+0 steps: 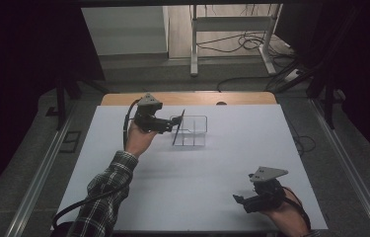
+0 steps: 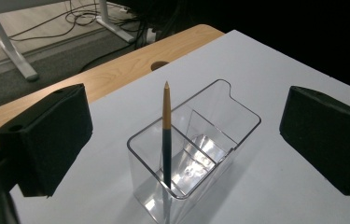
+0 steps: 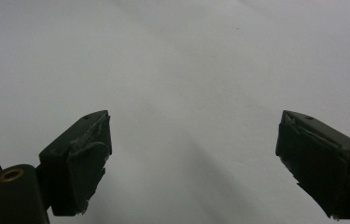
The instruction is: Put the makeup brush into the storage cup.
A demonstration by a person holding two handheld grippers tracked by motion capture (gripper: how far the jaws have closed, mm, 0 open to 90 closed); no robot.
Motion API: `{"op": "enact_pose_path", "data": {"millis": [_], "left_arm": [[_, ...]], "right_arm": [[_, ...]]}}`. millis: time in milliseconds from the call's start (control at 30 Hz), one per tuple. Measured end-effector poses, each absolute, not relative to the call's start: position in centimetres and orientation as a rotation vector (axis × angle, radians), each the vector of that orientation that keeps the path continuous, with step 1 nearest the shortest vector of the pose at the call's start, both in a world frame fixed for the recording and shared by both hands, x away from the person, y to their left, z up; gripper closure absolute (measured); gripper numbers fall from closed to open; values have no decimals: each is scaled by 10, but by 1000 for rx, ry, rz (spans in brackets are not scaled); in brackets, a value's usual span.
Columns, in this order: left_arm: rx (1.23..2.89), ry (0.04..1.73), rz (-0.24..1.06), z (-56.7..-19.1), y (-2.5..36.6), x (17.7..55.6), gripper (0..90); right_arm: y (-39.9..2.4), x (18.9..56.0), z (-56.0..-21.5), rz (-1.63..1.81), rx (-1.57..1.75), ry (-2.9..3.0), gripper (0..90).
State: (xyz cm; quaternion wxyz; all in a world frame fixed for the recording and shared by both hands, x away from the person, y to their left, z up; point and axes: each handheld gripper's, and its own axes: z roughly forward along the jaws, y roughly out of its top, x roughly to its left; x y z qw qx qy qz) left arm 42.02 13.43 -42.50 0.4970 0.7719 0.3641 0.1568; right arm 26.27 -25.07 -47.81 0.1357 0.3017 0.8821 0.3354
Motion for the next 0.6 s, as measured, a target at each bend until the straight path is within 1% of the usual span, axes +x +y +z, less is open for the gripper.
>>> {"op": "enact_pose_path", "data": {"millis": [600], "left_arm": [[1879,862,372,-420,147,407,35]], "right_arm": [[-251,263,-478,974,886,2549,105]]}}
